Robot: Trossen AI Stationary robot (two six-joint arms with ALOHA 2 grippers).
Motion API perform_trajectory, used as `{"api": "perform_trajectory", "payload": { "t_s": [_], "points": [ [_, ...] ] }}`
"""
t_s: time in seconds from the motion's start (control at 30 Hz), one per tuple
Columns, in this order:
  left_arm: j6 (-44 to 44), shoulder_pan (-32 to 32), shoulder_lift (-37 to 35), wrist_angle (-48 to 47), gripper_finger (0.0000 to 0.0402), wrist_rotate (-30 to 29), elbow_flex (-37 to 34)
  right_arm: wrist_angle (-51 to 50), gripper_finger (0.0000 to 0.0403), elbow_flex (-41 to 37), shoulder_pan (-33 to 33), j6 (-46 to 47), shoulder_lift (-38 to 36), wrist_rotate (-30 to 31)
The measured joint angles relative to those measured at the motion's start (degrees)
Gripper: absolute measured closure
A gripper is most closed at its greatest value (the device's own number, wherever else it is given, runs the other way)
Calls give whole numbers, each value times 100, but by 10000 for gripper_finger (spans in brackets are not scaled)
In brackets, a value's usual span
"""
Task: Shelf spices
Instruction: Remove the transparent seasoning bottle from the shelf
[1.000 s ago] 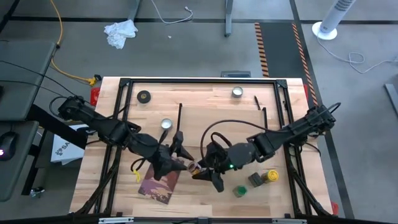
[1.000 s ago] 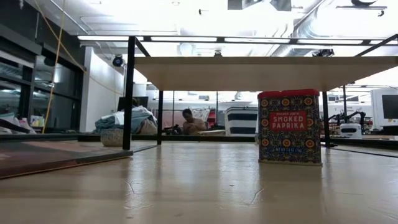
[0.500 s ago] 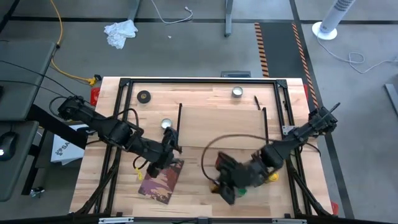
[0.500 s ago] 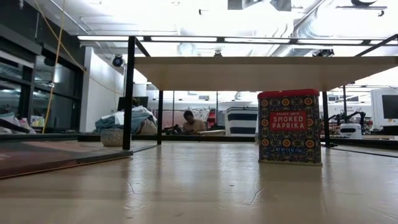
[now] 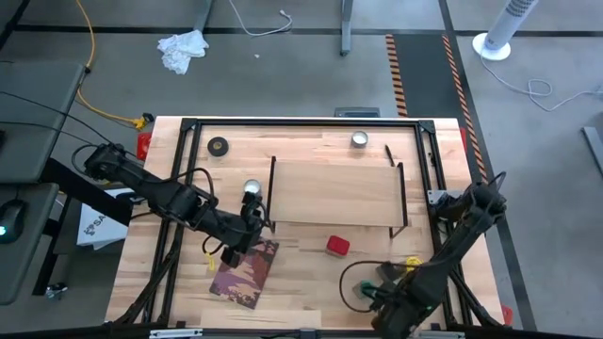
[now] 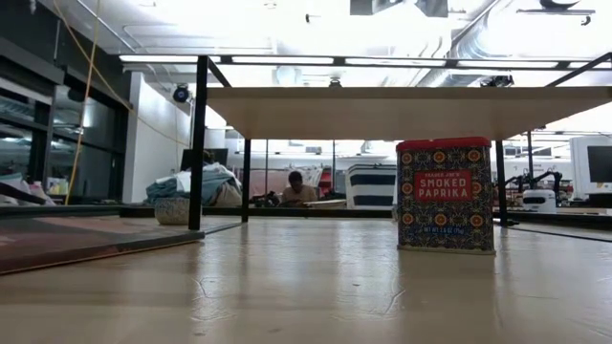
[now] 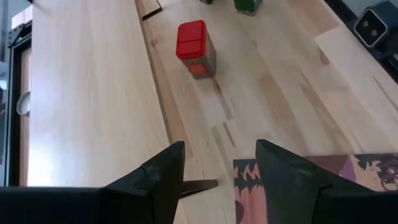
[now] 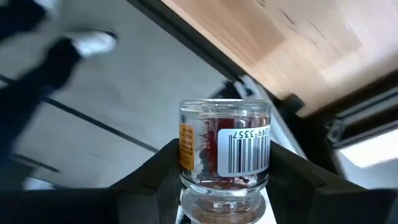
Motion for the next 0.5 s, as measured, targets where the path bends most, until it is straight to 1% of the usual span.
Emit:
{"api": "perform_trajectory", "payload": {
  "t_s": [0.1, 0.23, 0.3, 0.37, 0.5],
  "points": [
    [19, 21, -2, 35, 206, -9, 0, -97, 231, 0, -71, -537, 324, -408],
    [140, 40, -2, 58, 206, -2, 0, -319, 231, 0, -243, -1640, 691, -982],
    [141, 40, -11, 58, 206, -1, 0, -414, 231, -9, -362, -2084, 737, -1042],
    [104, 40, -54, 56, 206, 3, 0, -419, 231, -9, -530, -2296, 630, -1070],
    [-257, -10, -257, -48, 206, -2, 0, -380, 231, -7, -877, -2477, 120, -923]
  ]
}}
